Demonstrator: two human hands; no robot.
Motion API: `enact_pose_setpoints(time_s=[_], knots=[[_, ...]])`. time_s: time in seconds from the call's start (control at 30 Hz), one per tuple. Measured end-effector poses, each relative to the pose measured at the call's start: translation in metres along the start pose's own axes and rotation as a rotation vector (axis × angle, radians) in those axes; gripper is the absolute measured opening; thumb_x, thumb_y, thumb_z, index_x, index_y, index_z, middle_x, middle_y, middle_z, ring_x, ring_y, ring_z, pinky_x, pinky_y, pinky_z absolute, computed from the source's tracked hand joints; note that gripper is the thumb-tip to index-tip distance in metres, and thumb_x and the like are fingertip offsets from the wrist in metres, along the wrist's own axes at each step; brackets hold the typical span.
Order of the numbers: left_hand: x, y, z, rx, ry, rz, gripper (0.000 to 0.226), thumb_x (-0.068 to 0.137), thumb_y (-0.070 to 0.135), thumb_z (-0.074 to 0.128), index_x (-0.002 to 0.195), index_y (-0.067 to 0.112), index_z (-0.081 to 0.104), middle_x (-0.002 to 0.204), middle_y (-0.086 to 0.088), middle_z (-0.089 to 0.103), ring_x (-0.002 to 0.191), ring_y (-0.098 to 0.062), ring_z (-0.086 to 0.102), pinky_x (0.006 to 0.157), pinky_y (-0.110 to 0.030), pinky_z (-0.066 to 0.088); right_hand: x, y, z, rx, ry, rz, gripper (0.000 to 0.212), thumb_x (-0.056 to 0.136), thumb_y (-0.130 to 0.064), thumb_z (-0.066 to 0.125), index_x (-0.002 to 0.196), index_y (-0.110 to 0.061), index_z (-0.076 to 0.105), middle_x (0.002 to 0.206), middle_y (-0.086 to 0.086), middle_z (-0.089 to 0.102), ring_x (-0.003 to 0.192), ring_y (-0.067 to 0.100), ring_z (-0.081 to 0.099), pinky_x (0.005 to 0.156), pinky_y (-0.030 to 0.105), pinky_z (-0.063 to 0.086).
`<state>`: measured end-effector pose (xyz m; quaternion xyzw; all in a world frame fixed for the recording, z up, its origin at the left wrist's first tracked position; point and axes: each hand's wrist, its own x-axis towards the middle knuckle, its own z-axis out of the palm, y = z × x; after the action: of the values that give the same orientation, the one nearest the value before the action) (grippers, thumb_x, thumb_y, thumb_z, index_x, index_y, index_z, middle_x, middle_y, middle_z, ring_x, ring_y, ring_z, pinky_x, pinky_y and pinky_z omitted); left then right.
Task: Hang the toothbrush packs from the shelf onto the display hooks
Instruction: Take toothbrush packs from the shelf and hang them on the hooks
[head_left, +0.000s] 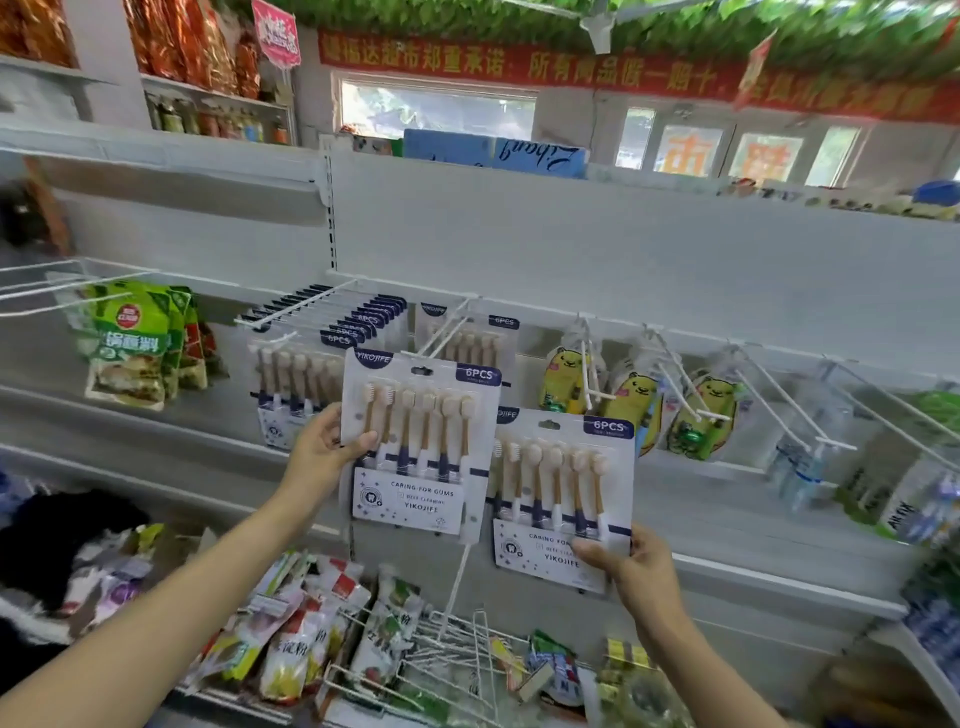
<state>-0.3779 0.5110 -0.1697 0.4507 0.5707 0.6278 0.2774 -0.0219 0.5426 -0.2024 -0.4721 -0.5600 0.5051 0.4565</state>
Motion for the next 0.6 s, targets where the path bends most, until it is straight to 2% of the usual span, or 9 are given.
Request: enact_pose_setpoints(time_s=[0.13,0.23,0.3,0.33,0.47,0.6], knots=[[0.011,-0.007,-0.001,-0.029,-0.013,-0.018,0.036,0.086,0.011,0.072,0.113,0.032,0.062,0.111,0.004,0.074,0.107,-0.014,0.068,0.095,-0.037,0.052,-0.003,0.003,-0.002,-0.051,0.027,-0.022,0.016,0.074,-0.005,0.081,0.089,-0.004,0.076,0.083,0.008,0.078,0.078,0.024,0.076,0.075,0.039,0.060],[0.017,-0.010,0.001,-0.061,-0.009,-0.007,0.036,0.087,0.008,0.070,0.115,0.028,0.062,0.114,-0.001,0.072,0.110,-0.018,0.067,0.097,-0.041,0.051,-0.006,0.007,-0.005,-0.032,0.066,-0.011,0.019,0.073,-0.004,0.082,0.090,-0.003,0.075,0.083,0.008,0.078,0.077,0.024,0.076,0.070,0.033,0.061],[0.019,-0.013,0.004,-0.064,-0.006,0.002,0.037,0.087,0.009,0.069,0.119,0.026,0.060,0.114,0.000,0.072,0.110,-0.016,0.067,0.097,-0.041,0.051,-0.010,0.007,-0.006,-0.007,0.091,-0.004,0.019,0.073,-0.001,0.081,0.090,-0.003,0.074,0.082,0.007,0.078,0.076,0.023,0.076,0.065,0.027,0.060],[0.020,-0.015,0.005,-0.067,-0.002,0.007,0.038,0.087,0.009,0.069,0.121,0.024,0.060,0.113,0.001,0.072,0.109,-0.014,0.067,0.097,-0.040,0.051,-0.012,0.008,-0.007,0.002,0.098,-0.001,0.019,0.072,-0.001,0.081,0.089,-0.004,0.073,0.082,0.007,0.078,0.076,0.023,0.076,0.066,0.028,0.060],[0.022,-0.020,0.007,-0.093,0.020,0.026,0.045,0.089,0.009,0.068,0.131,0.014,0.056,0.118,0.000,0.070,0.109,-0.012,0.066,0.095,-0.036,0.051,-0.015,0.012,-0.012,-0.026,0.116,0.013,0.019,0.072,-0.003,0.081,0.090,-0.004,0.075,0.084,0.010,0.078,0.079,0.027,0.076,0.077,0.044,0.059],[0.037,-0.020,0.014,-0.054,0.004,0.019,0.043,0.089,0.008,0.068,0.129,0.017,0.056,0.112,0.008,0.069,0.095,0.008,0.066,0.082,-0.021,0.051,-0.017,0.016,-0.012,-0.044,0.151,0.033,0.020,0.072,-0.003,0.081,0.091,-0.004,0.073,0.083,0.011,0.078,0.076,0.028,0.076,0.076,0.047,0.060]])
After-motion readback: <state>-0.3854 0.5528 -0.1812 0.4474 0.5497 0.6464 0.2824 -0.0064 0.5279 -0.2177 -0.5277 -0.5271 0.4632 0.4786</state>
